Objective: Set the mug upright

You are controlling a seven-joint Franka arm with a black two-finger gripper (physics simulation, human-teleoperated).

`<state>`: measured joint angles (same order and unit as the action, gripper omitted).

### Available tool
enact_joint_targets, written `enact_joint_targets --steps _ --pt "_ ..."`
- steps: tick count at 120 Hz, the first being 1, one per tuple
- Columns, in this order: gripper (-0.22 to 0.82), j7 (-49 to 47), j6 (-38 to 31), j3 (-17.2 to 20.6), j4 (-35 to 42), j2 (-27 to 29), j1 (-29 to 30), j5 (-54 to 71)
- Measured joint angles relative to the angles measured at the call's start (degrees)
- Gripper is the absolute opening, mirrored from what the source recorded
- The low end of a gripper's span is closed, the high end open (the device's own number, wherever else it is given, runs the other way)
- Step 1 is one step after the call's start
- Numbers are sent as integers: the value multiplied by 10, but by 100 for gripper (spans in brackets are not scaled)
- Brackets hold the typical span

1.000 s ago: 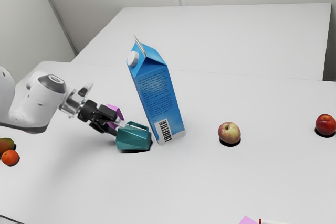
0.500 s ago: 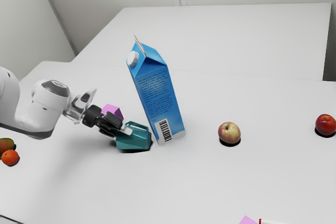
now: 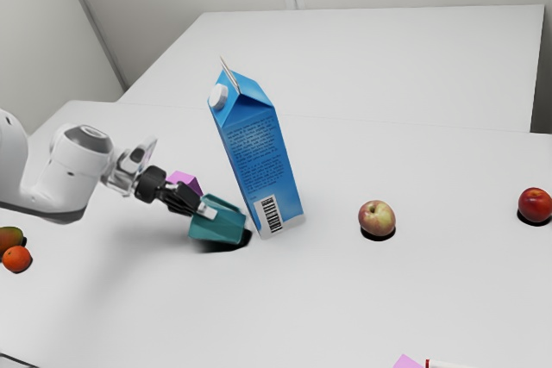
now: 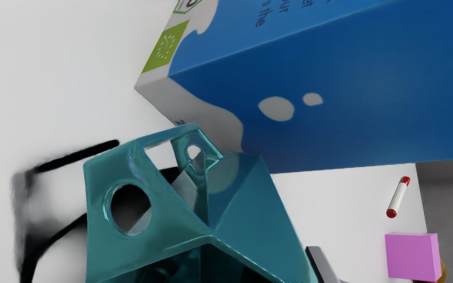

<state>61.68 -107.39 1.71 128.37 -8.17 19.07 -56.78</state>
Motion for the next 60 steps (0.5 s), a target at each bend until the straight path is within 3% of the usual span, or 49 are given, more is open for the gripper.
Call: enact_joint_targets --steps 29,49,60 --pt "-17 6 3 8 2 62 29 39" --pt "-18 -9 -36 61 14 116 62 184" --pt "-18 -30 -68 91 25 130 33 274"
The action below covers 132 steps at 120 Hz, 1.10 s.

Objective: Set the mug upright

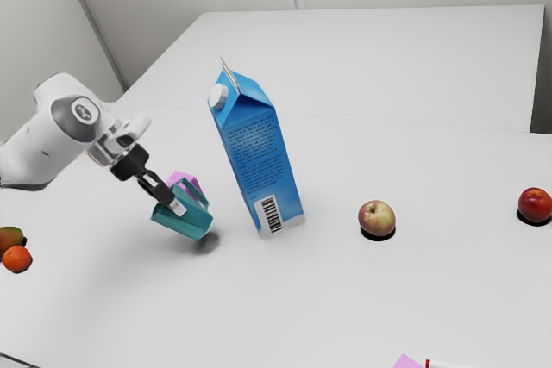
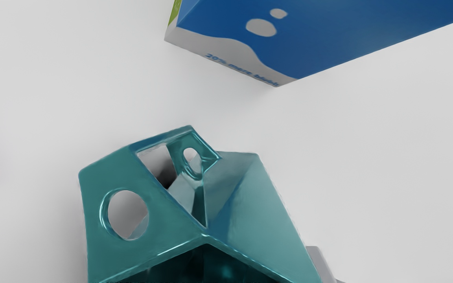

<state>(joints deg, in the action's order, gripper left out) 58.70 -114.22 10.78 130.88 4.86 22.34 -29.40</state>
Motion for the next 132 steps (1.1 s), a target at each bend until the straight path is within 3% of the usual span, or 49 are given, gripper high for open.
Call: enact_joint_targets --steps 23,54,132 --pt "-18 -54 -73 52 22 16 -16 145" --pt "-18 -133 -124 101 45 36 -14 237" --pt "-16 -277 -157 129 55 7 -20 287"
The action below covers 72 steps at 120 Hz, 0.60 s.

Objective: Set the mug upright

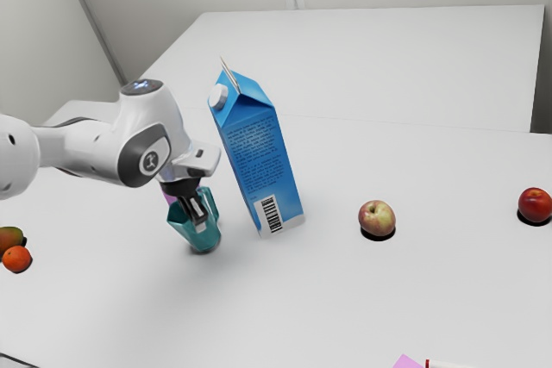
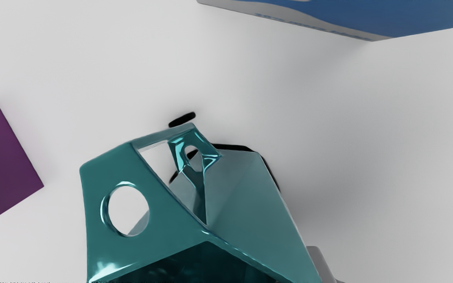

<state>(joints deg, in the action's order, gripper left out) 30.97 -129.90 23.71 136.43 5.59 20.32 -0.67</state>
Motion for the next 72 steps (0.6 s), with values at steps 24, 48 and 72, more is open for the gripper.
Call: enact_joint_targets --steps 24,48,72 --pt "0 -20 -1 0 6 5 2 -1" --pt "10 -35 -1 3 5 24 6 2" --pt "18 -44 9 5 0 67 6 2"
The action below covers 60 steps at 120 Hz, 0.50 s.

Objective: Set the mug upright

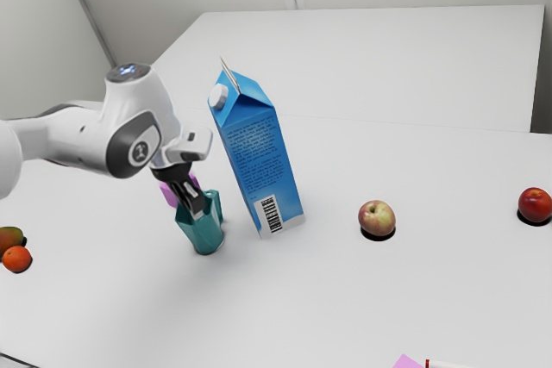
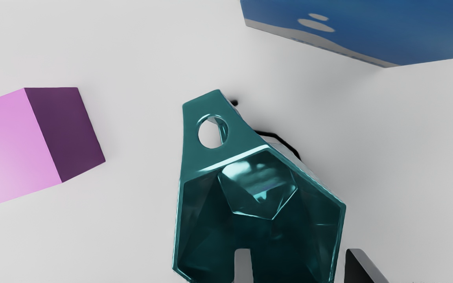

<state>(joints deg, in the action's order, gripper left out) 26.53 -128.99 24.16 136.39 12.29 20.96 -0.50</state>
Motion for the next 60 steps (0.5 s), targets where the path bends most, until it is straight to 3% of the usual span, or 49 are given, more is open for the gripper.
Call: enact_joint_targets --steps 17,27,60 --pt "24 -5 22 -4 -14 31 1 -1" --pt "35 -13 47 -8 -39 34 2 -6" --pt "54 -97 197 -9 -196 5 18 -13"
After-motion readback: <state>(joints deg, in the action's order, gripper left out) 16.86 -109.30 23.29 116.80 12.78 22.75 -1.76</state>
